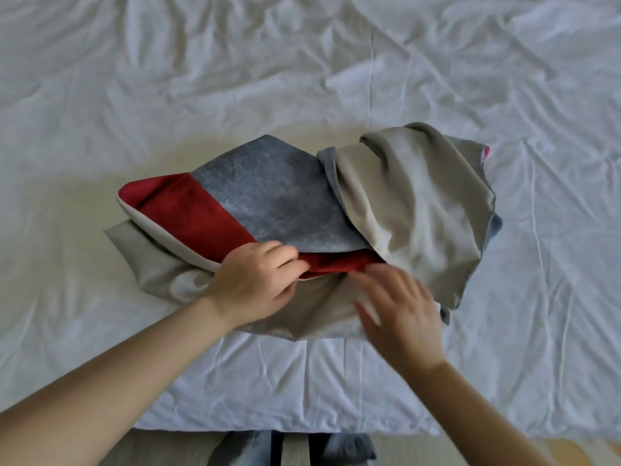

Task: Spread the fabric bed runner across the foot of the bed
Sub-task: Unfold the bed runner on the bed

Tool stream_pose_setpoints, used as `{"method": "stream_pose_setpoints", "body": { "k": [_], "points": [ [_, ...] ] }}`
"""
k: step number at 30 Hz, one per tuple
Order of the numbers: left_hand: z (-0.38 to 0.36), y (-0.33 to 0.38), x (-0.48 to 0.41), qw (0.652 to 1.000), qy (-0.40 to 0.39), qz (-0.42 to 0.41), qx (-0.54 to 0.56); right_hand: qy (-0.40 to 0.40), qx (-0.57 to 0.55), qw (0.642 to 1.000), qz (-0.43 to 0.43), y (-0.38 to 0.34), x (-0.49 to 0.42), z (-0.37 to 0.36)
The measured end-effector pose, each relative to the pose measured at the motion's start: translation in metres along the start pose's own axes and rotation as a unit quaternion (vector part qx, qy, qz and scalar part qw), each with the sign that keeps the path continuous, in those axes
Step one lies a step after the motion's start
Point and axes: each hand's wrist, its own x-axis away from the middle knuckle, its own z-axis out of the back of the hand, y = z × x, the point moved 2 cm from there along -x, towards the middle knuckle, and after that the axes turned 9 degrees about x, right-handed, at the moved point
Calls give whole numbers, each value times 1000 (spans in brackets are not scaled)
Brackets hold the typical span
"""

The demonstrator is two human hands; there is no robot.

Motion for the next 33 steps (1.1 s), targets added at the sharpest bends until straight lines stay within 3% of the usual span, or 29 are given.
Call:
{"method": "stream_pose_setpoints", "body": {
  "k": [4,7,14,19,26,31,33],
  "points": [
    [-11,33,-65,998,31,-47,-12,7,78,996,-45,64,-2,12],
    [-21,49,-107,999,12,-41,-29,-53,101,992,-52,95,-8,9],
    [-38,60,-145,999,-21,21,-34,-65,28,998,5,120,-41,0],
    [-41,57,-155,999,12,38,-18,-49,-16,998,47,135,-55,2],
    [-31,35,-182,997,50,55,4,-45,1,998,37,147,-94,7],
    [-18,12,-211,996,52,63,30,-183,-26,983,-3,162,-138,8],
    [-13,-3,-218,995,13,80,60,-246,-59,967,-15,171,-154,13]
  ]
}}
